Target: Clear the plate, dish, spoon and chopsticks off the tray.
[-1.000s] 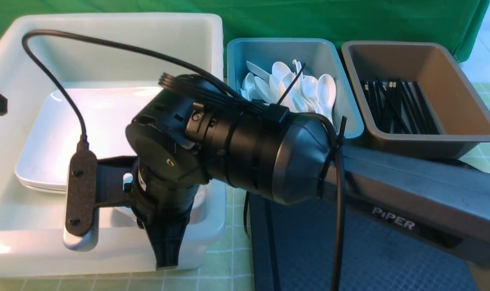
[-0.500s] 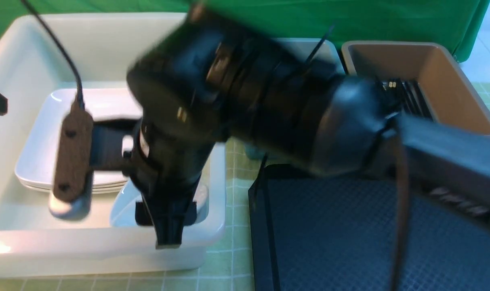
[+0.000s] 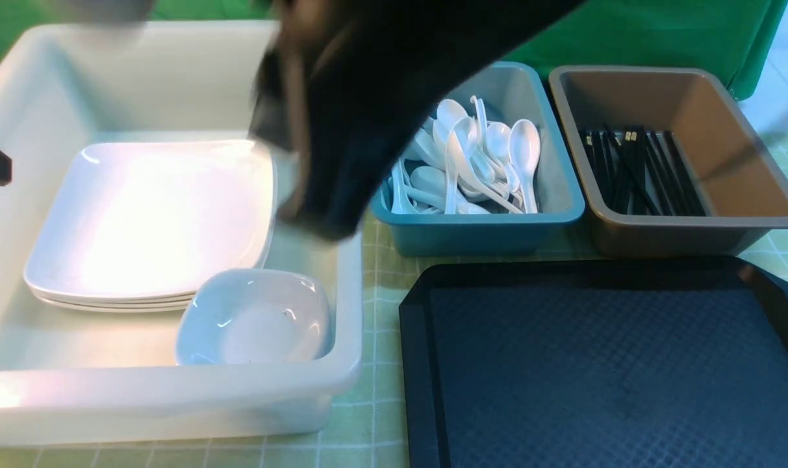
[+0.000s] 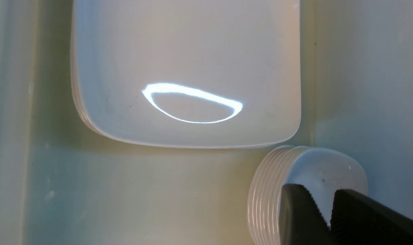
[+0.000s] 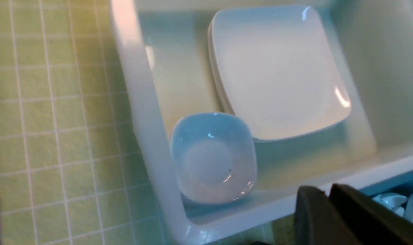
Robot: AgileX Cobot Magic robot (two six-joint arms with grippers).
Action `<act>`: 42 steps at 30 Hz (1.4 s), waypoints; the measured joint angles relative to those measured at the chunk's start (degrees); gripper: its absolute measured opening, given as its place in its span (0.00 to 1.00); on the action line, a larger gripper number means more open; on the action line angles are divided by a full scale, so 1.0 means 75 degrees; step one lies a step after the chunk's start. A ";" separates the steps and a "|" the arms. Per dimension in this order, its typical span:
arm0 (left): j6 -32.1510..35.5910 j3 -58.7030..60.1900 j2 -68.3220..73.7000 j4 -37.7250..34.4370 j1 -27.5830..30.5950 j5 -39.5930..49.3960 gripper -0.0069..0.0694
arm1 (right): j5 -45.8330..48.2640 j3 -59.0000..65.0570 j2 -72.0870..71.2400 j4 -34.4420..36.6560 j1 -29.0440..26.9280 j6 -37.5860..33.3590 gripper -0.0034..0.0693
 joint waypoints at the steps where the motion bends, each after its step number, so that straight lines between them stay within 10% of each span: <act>1: 0.0000 0.0000 0.0000 0.0000 0.0000 0.0000 0.27 | 0.0000 0.0082 -0.0358 0.0000 0.0000 0.0177 0.10; 21: 0.0000 0.0000 0.0000 0.0000 0.0000 0.0000 0.28 | -0.0418 0.5081 -0.6771 -0.0321 0.0000 0.2473 0.11; 34: 0.0000 0.0000 0.0000 0.0018 0.0000 0.0007 0.28 | -0.6786 1.0452 -0.7670 -0.0327 0.0000 0.3223 0.05; 42: 0.0007 0.0000 0.0000 0.0065 0.0000 0.0001 0.12 | -0.7120 1.0700 -0.7628 -0.0327 0.0000 0.3254 0.07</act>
